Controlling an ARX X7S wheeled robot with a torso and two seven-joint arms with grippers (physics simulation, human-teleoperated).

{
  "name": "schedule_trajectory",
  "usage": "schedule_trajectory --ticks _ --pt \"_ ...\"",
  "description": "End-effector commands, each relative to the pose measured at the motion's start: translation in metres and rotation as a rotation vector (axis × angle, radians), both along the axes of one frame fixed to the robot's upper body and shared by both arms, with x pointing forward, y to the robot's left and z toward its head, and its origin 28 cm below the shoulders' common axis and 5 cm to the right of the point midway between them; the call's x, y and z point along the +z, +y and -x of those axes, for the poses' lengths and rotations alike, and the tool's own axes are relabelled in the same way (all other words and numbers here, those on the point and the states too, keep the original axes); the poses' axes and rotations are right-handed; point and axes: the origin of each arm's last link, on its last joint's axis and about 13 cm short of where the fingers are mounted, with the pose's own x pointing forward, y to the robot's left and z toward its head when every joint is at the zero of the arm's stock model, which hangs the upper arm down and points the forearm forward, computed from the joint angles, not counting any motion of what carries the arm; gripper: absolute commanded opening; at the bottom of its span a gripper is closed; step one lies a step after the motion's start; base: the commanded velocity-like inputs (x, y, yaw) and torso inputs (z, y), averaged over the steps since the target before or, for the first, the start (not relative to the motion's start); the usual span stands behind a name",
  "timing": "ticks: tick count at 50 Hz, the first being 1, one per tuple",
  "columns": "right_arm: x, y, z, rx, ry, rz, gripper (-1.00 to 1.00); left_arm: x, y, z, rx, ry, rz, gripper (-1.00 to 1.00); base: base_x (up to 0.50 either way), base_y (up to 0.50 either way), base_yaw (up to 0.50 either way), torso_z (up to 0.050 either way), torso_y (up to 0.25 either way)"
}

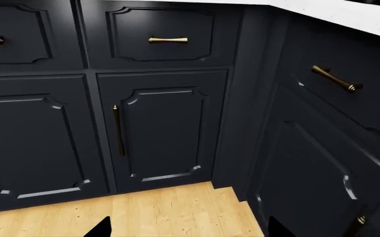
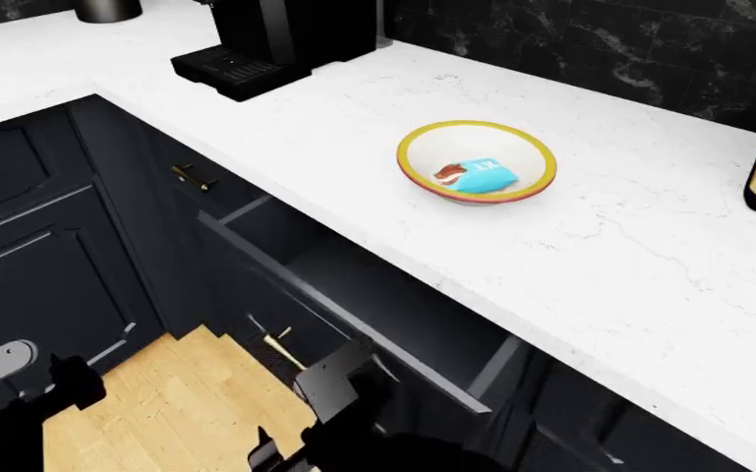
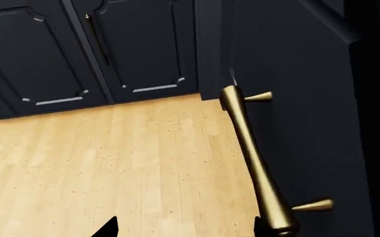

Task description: Place the bar in the bowl and close the drawer.

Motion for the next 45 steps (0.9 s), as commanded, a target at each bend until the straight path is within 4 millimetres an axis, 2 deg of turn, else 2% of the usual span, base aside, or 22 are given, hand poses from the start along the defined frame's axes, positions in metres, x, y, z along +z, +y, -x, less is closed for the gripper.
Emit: schedule_trajectory --ticks 1,22,34,45 --pt "-0.016 -0.022 -0.020 -0.114 0.025 0.052 1.00 0.000 0.000 0.000 -0.001 -0.001 0.002 1.00 0.00 0.00 0.00 0.000 0.000" --pt "-0.038 -0.055 -0.061 -0.316 0.056 0.089 1.00 0.003 -0.001 -0.001 -0.003 -0.007 0.004 1.00 0.00 0.00 0.00 0.000 0.000" --pt "-0.051 -0.074 -0.074 -0.414 0.085 0.098 1.00 0.006 -0.001 -0.005 -0.002 -0.009 -0.002 1.00 0.00 0.00 0.00 0.000 0.000" --pt "-0.058 -0.094 -0.075 -0.527 0.125 0.104 1.00 0.005 -0.001 -0.004 -0.002 -0.006 -0.001 1.00 0.00 0.00 0.00 0.000 0.000"
